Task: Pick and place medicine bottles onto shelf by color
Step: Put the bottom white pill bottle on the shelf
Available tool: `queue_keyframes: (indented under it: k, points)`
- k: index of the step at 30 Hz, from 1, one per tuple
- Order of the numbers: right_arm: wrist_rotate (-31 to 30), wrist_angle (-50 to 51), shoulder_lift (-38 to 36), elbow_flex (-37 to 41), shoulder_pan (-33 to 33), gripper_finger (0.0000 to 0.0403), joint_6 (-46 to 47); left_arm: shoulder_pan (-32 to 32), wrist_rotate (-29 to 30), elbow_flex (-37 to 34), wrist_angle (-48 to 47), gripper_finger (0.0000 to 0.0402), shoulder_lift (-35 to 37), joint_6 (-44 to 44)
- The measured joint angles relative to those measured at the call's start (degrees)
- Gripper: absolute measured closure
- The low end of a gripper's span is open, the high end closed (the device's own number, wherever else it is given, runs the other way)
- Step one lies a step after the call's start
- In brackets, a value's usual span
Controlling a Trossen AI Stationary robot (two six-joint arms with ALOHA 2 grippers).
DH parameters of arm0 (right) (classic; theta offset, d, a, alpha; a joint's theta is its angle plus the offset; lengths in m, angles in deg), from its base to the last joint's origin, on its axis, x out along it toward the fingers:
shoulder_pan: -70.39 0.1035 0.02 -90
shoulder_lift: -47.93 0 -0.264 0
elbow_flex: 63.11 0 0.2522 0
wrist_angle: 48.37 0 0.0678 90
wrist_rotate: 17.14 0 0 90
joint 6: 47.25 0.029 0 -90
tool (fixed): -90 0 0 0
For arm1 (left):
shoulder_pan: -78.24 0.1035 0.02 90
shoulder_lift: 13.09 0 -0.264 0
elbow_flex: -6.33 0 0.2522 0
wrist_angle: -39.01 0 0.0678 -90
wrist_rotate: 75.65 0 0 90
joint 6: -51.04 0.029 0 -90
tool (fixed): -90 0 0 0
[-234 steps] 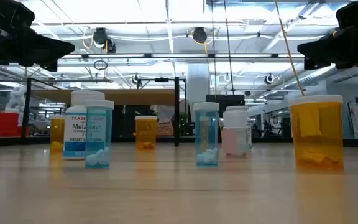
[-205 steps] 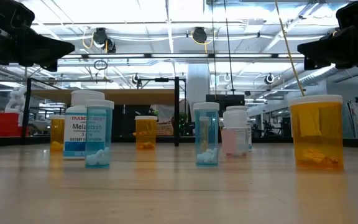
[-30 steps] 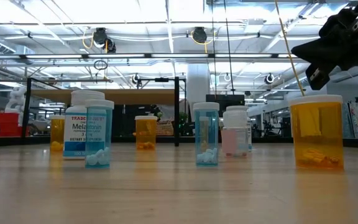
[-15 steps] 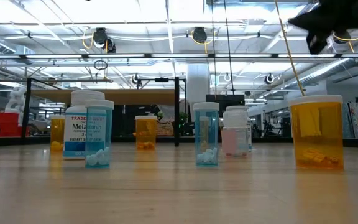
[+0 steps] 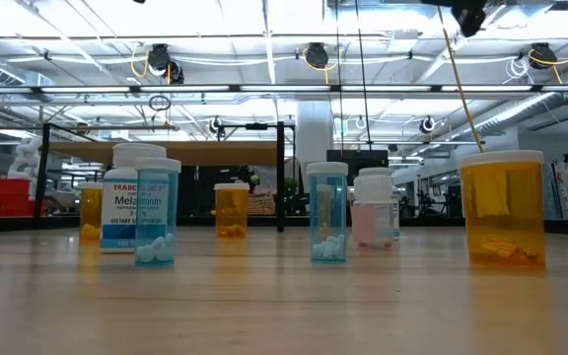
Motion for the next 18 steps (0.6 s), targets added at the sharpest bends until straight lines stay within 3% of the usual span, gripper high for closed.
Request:
queue_keyframes:
  k: [6, 18]
  points:
    - [-3.98, -0.7, 5.77, -0.02, 0.01, 0.0384, 0.17, 0.0, 0.02, 0.0, 0.11, 0.0366, -2.9, 0.09]
    - [-6.01, -7.56, 13.49, 0.27, 3.22, 0.0331, 1.53, 0.05, 0.07, -0.02, 0.34, 0.0366, -6.75, 1.44]
